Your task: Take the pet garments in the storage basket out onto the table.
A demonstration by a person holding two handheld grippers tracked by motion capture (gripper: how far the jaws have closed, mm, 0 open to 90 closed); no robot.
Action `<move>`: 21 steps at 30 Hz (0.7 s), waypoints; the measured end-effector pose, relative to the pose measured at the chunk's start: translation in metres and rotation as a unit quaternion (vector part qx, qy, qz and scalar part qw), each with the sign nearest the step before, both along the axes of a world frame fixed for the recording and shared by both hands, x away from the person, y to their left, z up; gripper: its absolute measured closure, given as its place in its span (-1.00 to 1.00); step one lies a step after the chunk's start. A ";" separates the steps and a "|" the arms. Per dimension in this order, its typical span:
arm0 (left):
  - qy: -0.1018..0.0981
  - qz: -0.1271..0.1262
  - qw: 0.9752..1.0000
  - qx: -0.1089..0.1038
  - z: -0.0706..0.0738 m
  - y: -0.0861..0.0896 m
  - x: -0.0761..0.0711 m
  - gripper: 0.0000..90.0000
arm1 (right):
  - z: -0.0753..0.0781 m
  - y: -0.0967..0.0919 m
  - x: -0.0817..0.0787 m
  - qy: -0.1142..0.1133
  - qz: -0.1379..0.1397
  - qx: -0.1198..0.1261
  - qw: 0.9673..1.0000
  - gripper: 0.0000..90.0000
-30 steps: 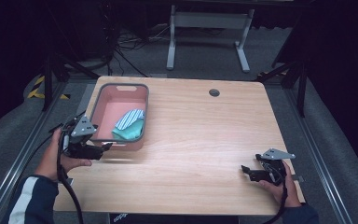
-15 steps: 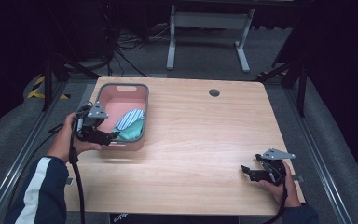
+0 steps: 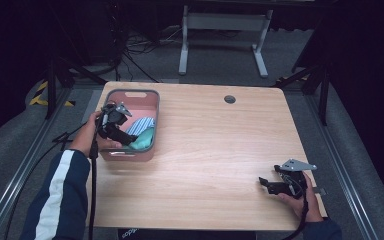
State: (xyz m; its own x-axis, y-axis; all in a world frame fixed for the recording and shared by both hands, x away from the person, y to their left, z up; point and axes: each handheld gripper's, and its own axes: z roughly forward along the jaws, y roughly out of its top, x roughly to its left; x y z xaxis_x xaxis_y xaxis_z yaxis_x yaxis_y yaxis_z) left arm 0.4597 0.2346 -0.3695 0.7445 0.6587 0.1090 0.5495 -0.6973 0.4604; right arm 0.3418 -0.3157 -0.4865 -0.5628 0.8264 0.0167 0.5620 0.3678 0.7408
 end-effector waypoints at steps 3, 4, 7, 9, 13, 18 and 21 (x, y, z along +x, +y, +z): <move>0.014 0.001 1.000 0.002 -0.006 -0.004 0.008 -0.51 | 0.000 0.000 0.000 0.000 0.000 0.000 1.000 -0.56; 0.014 0.001 1.000 0.002 -0.006 -0.004 0.008 -0.52 | 0.000 0.000 0.000 0.000 0.000 0.000 1.000 -0.56; 0.028 0.001 1.000 0.001 -0.010 -0.009 0.014 -0.52 | 0.000 0.000 0.000 0.000 0.000 0.000 1.000 -0.56; 0.042 -0.001 0.999 0.009 -0.015 -0.013 0.021 -0.52 | 0.000 0.000 0.000 0.000 0.000 0.000 1.000 -0.56; 0.059 -0.003 0.998 0.026 -0.022 -0.021 0.029 -0.52 | 0.000 0.000 0.000 0.000 0.000 0.000 1.000 -0.56; 0.079 -0.005 0.996 0.047 -0.031 -0.028 0.038 -0.53 | 0.000 0.000 0.000 0.000 0.000 0.000 1.000 -0.56; 0.073 0.003 0.996 0.060 -0.034 -0.027 0.042 -0.49 | 0.000 0.000 0.000 0.000 0.000 0.000 1.000 -0.56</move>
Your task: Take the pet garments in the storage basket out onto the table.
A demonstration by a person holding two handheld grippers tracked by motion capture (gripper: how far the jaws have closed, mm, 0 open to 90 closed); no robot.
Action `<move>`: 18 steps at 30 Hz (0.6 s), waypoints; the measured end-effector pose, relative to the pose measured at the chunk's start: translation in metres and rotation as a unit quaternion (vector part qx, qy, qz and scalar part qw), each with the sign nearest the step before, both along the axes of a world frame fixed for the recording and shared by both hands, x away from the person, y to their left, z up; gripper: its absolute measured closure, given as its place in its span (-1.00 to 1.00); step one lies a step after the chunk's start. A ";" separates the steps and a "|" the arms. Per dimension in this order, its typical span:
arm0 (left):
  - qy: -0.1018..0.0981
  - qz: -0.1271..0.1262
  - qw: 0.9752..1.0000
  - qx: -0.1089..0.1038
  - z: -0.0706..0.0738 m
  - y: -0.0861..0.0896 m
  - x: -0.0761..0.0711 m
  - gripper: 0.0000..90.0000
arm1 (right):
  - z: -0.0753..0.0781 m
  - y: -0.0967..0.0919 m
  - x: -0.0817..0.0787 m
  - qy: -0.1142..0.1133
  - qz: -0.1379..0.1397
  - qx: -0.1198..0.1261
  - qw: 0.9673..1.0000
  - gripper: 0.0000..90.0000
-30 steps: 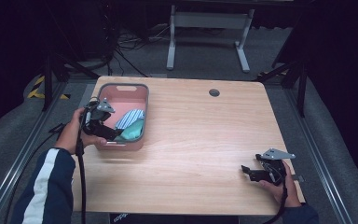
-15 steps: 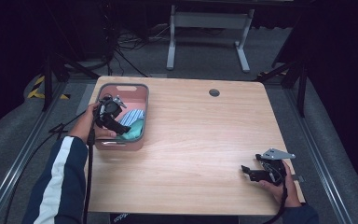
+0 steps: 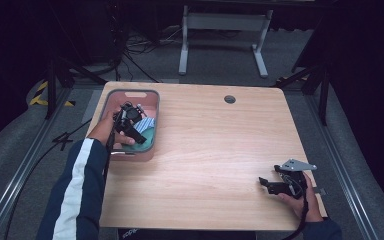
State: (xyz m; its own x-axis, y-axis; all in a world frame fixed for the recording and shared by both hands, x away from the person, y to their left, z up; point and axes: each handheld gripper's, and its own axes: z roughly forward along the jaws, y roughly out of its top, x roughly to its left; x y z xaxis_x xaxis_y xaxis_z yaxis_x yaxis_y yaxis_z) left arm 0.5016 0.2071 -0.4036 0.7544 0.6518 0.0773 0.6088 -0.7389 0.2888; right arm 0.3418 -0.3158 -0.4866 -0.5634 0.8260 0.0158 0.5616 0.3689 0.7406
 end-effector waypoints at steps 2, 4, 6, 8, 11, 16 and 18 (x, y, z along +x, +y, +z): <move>0.004 0.008 1.000 0.000 -0.001 0.001 0.001 -0.46 | 0.000 0.000 0.000 0.000 0.000 0.000 1.000 -0.56; 0.016 0.005 1.000 0.000 -0.006 0.003 0.003 -0.46 | 0.000 0.000 0.000 0.000 0.000 0.000 1.000 -0.56; 0.035 0.009 0.999 0.013 -0.011 0.005 0.007 -0.46 | 0.000 0.000 0.000 0.000 0.000 0.000 1.000 -0.56; 0.043 0.014 0.999 0.015 -0.013 0.005 0.008 -0.46 | 0.000 0.000 0.000 0.000 0.000 0.000 1.000 -0.56; 0.052 0.019 0.998 0.029 -0.018 0.005 0.011 -0.46 | 0.000 0.000 0.000 0.000 0.000 0.000 1.000 -0.56; 0.066 0.017 0.997 0.037 -0.023 0.003 0.012 -0.34 | 0.000 0.000 0.000 0.000 0.000 -0.001 1.000 -0.56; 0.067 0.018 0.997 0.035 -0.025 0.003 0.013 -0.27 | 0.000 0.000 0.000 0.000 0.000 0.000 1.000 -0.56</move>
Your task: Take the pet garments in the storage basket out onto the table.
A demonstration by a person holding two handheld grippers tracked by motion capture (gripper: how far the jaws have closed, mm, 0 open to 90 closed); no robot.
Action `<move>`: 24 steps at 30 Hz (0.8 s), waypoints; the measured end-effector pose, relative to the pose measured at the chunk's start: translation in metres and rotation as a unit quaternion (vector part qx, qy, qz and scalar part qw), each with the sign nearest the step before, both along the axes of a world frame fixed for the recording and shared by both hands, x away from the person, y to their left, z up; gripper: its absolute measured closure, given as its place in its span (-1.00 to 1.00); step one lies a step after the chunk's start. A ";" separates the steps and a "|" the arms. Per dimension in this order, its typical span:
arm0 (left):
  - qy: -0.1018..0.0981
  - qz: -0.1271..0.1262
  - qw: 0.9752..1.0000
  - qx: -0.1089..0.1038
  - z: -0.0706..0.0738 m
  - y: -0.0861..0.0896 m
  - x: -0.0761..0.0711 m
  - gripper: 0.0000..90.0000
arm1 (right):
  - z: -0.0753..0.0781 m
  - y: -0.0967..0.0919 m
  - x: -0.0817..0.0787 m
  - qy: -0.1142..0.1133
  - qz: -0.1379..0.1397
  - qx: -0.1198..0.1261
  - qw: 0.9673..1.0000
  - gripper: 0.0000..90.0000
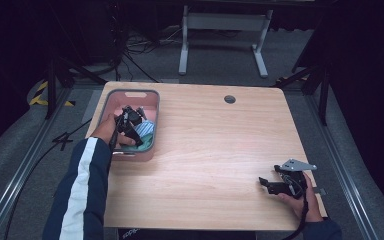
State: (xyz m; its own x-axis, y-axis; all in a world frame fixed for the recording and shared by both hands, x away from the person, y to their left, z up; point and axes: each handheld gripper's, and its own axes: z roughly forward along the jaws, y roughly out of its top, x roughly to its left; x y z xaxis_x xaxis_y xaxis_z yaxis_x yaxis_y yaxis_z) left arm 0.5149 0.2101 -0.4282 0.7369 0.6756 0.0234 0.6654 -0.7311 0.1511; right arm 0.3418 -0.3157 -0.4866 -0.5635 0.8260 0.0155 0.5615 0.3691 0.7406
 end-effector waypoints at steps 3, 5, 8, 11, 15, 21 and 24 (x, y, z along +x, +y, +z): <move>0.008 -0.006 1.000 -0.003 0.000 0.000 0.000 -0.11 | 0.000 0.000 0.000 0.000 0.000 0.000 1.000 -0.56; 0.011 -0.009 1.000 -0.002 0.000 -0.001 -0.001 0.02 | 0.000 0.000 0.000 0.000 0.000 0.000 1.000 -0.56; 0.011 -0.017 1.000 0.004 0.002 -0.002 -0.002 0.26 | 0.000 0.000 0.000 0.000 0.000 0.000 1.000 -0.56; 0.006 -0.028 0.999 0.014 0.004 -0.005 -0.004 0.46 | 0.000 0.000 0.000 0.000 0.000 0.000 1.000 -0.56; -0.021 -0.012 0.999 0.023 0.012 -0.002 -0.006 0.59 | 0.000 0.000 0.000 0.000 0.000 0.000 1.000 -0.56; -0.053 0.010 0.998 0.011 0.031 0.013 -0.010 0.64 | 0.000 0.000 0.000 0.000 0.000 -0.001 1.000 -0.56; -0.067 0.019 0.998 0.006 0.040 0.021 -0.013 0.65 | 0.000 0.000 0.000 0.000 0.000 0.000 1.000 -0.56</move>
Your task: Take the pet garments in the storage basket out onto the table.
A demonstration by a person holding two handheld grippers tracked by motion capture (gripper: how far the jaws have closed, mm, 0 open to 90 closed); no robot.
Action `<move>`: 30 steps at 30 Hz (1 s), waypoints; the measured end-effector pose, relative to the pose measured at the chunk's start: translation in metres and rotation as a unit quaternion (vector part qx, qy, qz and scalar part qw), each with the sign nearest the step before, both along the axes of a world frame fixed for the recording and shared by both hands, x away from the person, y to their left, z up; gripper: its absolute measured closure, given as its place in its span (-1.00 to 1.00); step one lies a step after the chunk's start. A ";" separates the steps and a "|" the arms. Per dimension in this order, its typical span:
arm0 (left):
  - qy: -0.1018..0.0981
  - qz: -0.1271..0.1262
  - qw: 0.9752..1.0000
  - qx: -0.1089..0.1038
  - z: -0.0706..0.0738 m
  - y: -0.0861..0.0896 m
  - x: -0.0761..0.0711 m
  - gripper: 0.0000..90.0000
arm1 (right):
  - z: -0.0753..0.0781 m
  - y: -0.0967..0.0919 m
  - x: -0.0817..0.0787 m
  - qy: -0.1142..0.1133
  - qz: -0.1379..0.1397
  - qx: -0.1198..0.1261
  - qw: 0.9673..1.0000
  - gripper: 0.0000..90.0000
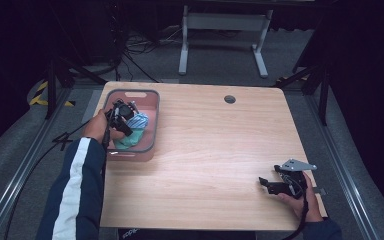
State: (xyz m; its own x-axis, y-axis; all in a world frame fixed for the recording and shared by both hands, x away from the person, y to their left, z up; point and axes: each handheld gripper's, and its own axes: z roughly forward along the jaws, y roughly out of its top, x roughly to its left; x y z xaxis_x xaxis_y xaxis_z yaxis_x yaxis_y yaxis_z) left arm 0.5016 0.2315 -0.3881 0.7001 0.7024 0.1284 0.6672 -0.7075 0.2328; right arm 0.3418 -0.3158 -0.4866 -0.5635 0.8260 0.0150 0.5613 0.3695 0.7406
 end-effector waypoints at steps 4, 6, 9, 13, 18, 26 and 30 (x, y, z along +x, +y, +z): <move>-0.014 0.010 1.000 -0.005 0.008 0.007 -0.004 0.66 | 0.000 0.000 0.000 0.000 0.000 0.000 1.000 -0.56; -0.020 0.013 1.000 -0.007 0.010 0.008 -0.005 0.66 | 0.000 0.000 0.000 0.000 0.000 0.000 1.000 -0.56; -0.036 0.013 0.999 -0.016 0.019 0.011 -0.009 0.67 | 0.000 0.000 0.000 0.000 0.000 0.000 1.000 -0.56; -0.052 0.015 0.998 -0.017 0.032 0.012 -0.013 0.67 | 0.000 0.000 0.000 0.000 0.000 0.000 1.000 -0.56; -0.064 0.009 0.998 -0.024 0.046 0.011 -0.017 0.67 | 0.000 0.000 0.000 0.000 0.000 0.000 1.000 -0.56; -0.082 -0.004 0.996 -0.023 0.059 0.003 -0.025 0.67 | 0.000 0.000 0.000 0.000 0.000 0.001 1.000 -0.56; -0.089 -0.015 0.996 -0.019 0.064 -0.001 -0.027 0.67 | 0.000 0.000 0.000 0.000 0.000 0.001 1.000 -0.56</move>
State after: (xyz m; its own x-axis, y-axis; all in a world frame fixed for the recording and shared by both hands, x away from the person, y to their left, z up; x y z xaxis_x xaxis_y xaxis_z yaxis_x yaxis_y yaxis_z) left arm 0.4742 0.2306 -0.3239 0.6890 0.6889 0.2251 0.5925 -0.7143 0.3724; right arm 0.3419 -0.3156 -0.4866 -0.5632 0.8262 0.0162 0.5616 0.3683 0.7409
